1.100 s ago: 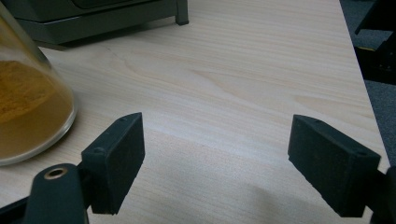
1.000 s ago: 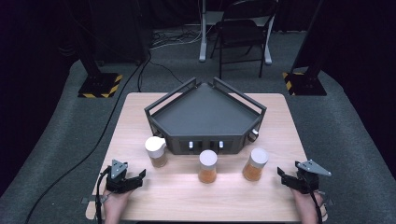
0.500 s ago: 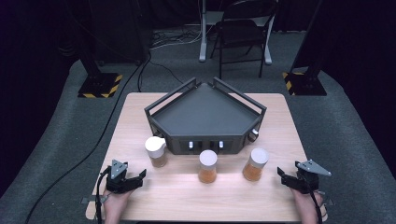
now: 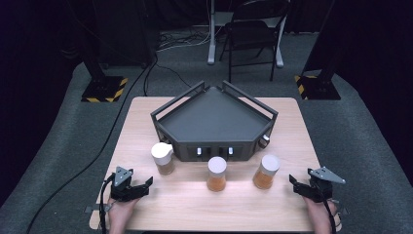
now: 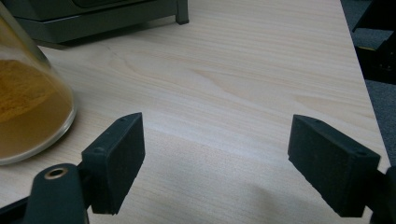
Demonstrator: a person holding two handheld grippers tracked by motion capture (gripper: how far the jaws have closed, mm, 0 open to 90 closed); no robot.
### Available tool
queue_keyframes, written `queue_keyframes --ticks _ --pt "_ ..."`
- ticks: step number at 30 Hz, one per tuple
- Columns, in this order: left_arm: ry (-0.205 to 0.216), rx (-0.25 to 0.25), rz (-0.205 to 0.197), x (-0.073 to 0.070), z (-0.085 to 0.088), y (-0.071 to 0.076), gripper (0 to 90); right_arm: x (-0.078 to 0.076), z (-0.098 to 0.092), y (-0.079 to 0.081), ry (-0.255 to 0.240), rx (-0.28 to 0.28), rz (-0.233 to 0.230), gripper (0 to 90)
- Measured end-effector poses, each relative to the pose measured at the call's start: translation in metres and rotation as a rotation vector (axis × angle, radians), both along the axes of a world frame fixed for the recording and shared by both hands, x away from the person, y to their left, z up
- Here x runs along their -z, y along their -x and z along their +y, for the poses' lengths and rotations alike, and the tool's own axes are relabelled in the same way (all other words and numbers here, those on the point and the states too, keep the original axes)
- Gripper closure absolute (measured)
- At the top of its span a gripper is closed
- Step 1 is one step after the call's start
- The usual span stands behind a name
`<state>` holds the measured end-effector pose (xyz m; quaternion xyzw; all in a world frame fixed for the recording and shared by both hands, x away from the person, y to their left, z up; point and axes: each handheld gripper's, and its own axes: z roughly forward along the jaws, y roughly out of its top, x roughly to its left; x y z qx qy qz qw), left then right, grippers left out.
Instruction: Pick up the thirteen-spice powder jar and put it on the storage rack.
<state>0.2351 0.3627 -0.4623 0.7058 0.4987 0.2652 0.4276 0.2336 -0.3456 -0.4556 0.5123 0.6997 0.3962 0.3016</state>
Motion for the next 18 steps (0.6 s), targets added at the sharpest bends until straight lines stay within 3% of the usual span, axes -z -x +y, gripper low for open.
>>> queue_keyframes --ticks 11,18 --pt "0.003 0.028 -0.020 0.0022 0.0023 0.0019 9.0 -0.0005 0.0001 -0.0005 0.003 0.001 0.003 18.4" --pt "0.036 0.056 -0.039 0.0056 0.0046 0.0019 9.0 -0.0004 0.0005 -0.0004 0.005 0.001 0.002 18.4"
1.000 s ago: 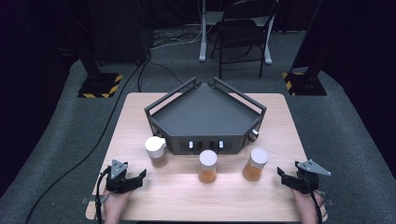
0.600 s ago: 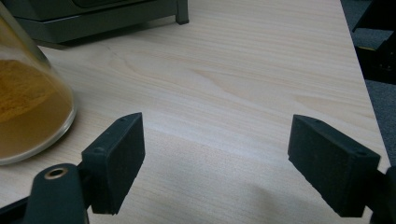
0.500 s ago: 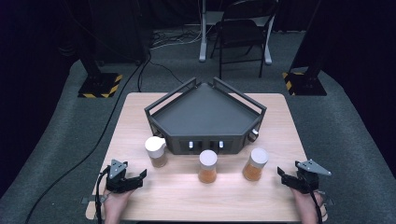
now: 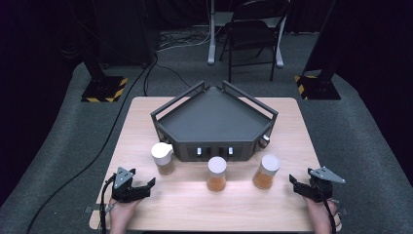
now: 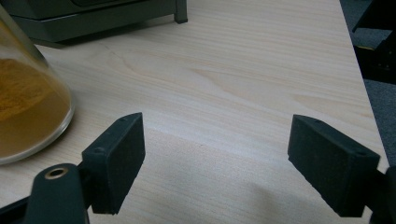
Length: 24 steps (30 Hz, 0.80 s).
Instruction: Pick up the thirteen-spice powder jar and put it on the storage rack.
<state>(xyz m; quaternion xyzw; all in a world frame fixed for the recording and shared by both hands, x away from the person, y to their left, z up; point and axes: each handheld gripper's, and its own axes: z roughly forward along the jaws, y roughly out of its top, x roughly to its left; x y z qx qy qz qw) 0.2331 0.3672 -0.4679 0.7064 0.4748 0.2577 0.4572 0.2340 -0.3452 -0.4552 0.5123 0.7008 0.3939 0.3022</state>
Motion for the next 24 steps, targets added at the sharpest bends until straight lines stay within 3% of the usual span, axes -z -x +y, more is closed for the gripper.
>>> queue_keyframes --ticks 7,10,24 --pt "0.038 0.015 -0.011 0.002 0.001 0.000 9.1 0.000 0.001 0.000 0.005 0.002 -0.002 18.4" --pt "0.073 0.021 -0.023 0.003 0.002 0.001 9.2 0.000 0.001 0.001 0.007 0.002 -0.004 18.4" --pt "0.029 0.061 -0.058 -0.004 -0.017 -0.001 9.2 0.000 0.002 0.001 0.010 0.002 -0.006 18.4"
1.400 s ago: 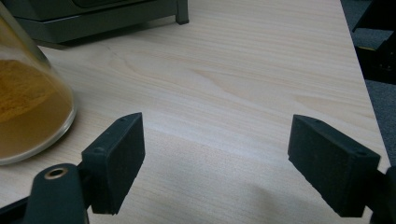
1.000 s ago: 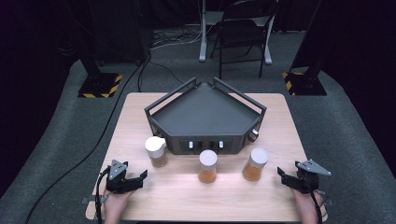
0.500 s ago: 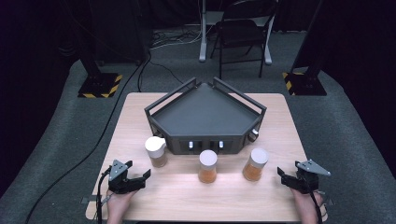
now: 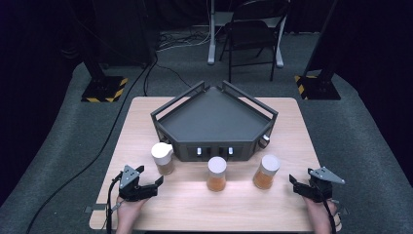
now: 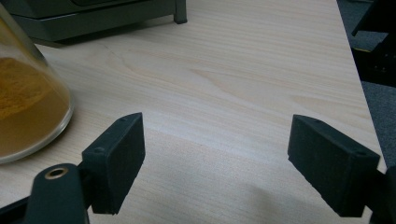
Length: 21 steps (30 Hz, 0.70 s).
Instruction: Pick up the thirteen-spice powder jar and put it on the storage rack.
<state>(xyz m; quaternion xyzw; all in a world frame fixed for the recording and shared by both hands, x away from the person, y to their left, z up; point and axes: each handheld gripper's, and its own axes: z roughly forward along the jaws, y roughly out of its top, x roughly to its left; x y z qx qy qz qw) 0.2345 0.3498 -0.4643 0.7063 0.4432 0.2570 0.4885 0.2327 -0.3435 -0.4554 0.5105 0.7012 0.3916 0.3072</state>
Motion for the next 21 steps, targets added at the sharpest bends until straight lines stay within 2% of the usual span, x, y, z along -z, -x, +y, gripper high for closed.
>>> queue_keyframes --ticks 3,4,10,13,17,21 --pt "0.009 0.000 -0.004 0.000 -0.002 0.000 9.2 0.000 0.000 0.000 -0.003 0.002 -0.002 18.4" --pt "-0.005 0.001 -0.007 -0.003 -0.005 -0.001 9.2 0.000 -0.001 0.000 -0.005 0.002 -0.002 18.4" --pt "-0.009 -0.011 -0.018 -0.007 -0.011 -0.006 9.6 0.001 -0.001 0.000 -0.006 0.001 -0.003 18.4" --pt "0.006 -0.011 -0.013 -0.007 -0.013 -0.011 9.8 0.001 -0.001 0.001 -0.009 0.004 -0.003 18.4" --pt "-0.012 -0.007 -0.012 -0.012 -0.017 -0.017 9.9 0.001 -0.001 0.000 -0.008 0.002 -0.002 18.4" --pt "-0.007 -0.002 -0.015 -0.016 -0.019 -0.024 10.5 0.000 -0.001 0.000 -0.007 0.001 -0.002 18.4"
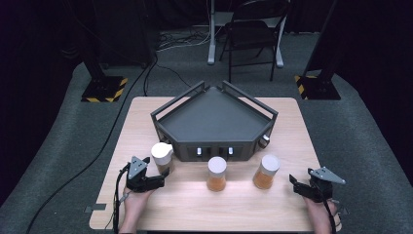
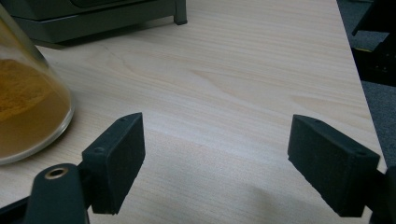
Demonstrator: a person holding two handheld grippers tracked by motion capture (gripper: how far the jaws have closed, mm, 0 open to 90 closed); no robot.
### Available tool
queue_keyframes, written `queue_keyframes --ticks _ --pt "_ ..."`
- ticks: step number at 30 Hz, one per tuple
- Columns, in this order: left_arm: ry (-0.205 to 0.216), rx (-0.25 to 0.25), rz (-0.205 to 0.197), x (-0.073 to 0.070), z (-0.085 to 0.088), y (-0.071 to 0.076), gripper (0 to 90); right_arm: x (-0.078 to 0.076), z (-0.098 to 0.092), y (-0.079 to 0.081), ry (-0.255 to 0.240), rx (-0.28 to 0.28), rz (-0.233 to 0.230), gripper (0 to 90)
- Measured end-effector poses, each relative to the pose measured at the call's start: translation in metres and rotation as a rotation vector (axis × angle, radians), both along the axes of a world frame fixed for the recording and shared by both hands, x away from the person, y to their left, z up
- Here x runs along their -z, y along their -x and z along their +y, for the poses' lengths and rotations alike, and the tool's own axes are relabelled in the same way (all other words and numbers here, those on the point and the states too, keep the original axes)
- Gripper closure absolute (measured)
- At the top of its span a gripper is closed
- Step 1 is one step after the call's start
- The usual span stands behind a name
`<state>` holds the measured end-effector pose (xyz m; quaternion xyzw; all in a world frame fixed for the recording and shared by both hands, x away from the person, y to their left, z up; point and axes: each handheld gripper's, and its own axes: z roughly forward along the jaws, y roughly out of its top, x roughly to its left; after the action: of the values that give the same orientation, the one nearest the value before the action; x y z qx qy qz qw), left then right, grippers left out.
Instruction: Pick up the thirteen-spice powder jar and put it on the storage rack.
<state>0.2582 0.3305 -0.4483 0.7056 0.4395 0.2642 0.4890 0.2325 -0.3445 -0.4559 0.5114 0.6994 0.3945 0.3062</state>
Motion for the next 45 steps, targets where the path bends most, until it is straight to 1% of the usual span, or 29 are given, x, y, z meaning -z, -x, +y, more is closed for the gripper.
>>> queue_keyframes --ticks 5,6,7,12,16,20,22,25,28,34,45 --pt "-0.015 0.007 0.009 -0.004 -0.004 -0.010 10.7 0.000 0.000 0.000 0.001 -0.001 -0.001 18.5" --pt "-0.010 0.011 0.006 -0.004 -0.004 -0.012 10.9 0.000 0.000 0.000 0.001 -0.001 0.000 18.5" --pt "-0.008 0.011 0.012 -0.004 -0.004 -0.014 11.9 0.000 0.000 0.000 0.001 -0.001 -0.001 18.5" --pt "-0.015 0.017 0.021 -0.006 -0.008 -0.021 11.9 0.000 0.000 0.000 0.001 -0.002 -0.001 18.5" --pt "-0.011 0.024 0.020 -0.006 -0.009 -0.025 13.5 0.000 0.000 0.000 0.002 -0.002 0.000 18.5" --pt "0.004 0.024 0.024 -0.003 -0.009 -0.028 16.9 0.000 0.000 0.000 0.002 -0.003 0.000 18.5" --pt "0.006 0.026 0.023 -0.002 -0.009 -0.029 19.4 0.000 0.000 0.000 0.002 -0.003 -0.001 18.5" --pt "0.000 0.015 0.017 -0.001 -0.011 -0.028 22.8 0.000 0.000 0.000 0.001 -0.003 -0.002 18.5" --pt "-0.011 0.009 0.010 -0.001 -0.011 -0.027 29.0 0.000 0.000 0.000 0.001 -0.003 -0.001 18.6" --pt "-0.019 0.010 0.004 -0.001 -0.012 -0.027 29.6 0.000 0.000 0.000 0.003 -0.003 -0.001 18.6" --pt "-0.020 0.011 0.003 -0.001 -0.012 -0.027 29.6 0.000 0.000 0.000 0.003 -0.004 -0.001 18.6"
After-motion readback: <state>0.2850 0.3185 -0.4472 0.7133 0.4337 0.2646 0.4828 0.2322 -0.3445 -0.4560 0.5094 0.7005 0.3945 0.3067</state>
